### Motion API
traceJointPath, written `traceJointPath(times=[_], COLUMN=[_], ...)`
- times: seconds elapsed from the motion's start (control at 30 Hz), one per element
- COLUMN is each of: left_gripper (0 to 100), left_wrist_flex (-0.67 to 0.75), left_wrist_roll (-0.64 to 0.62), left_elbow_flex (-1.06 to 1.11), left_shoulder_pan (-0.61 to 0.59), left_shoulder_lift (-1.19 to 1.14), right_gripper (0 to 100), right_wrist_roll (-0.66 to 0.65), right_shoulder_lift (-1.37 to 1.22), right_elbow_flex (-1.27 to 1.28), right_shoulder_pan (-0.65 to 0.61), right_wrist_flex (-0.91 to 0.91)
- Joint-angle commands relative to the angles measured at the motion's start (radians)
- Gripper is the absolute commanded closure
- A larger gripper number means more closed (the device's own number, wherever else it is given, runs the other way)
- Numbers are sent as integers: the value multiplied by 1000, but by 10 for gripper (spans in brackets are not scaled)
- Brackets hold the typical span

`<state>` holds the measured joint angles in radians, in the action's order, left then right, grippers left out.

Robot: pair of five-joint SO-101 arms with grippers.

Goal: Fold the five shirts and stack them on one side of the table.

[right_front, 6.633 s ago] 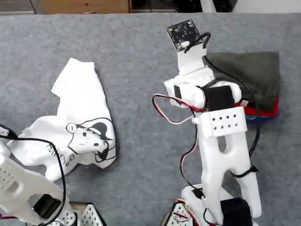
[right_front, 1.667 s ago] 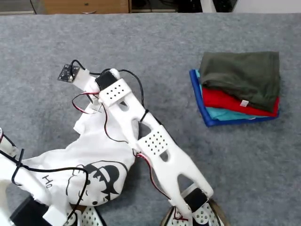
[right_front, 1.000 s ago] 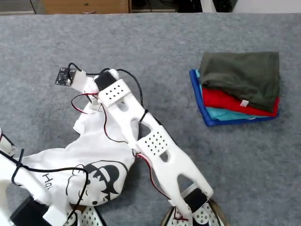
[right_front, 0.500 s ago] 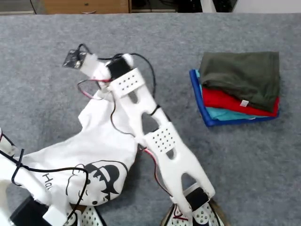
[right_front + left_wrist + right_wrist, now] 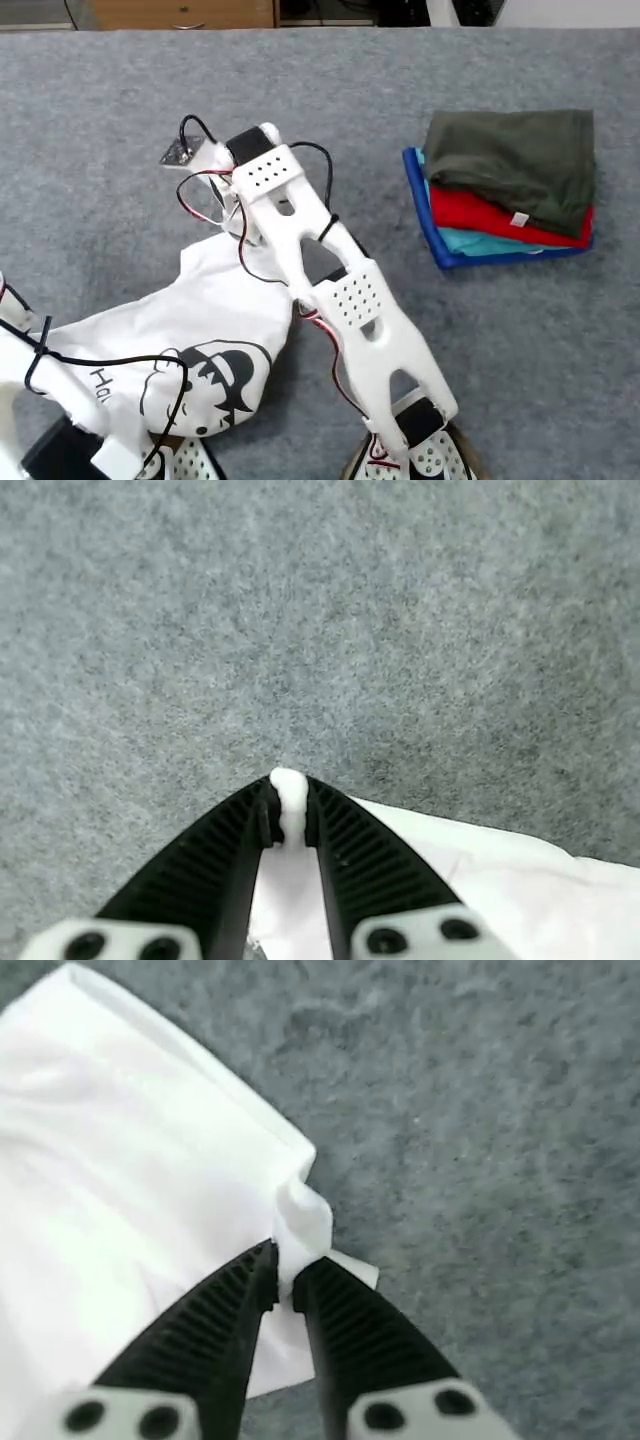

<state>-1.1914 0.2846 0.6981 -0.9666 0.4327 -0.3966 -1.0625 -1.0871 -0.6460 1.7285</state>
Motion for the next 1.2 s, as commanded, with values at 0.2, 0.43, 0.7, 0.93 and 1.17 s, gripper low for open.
traceJointPath(times=[0.2,0.43,0.7,0.93,1.17], left_gripper=[981,981,981,981,981], left_wrist_flex=[18,18,17,17,17], left_wrist_roll=[9,5,6,5,5], left_elbow_flex=[-8,-6,-6,-6,-5], left_shoulder_pan=[11,55,49,49,49], left_shoulder_lift=[25,28,30,28,28], right_gripper=[726,727,727,727,727], right_wrist_roll=[3,14,86,163,230], right_shoulder_lift=[18,13,-21,-71,-71], right_elbow_flex=[-101,-174,-104,-107,-148], right_shoulder_pan=[12,54,62,59,71], right_wrist_flex=[-18,-103,-77,-46,26])
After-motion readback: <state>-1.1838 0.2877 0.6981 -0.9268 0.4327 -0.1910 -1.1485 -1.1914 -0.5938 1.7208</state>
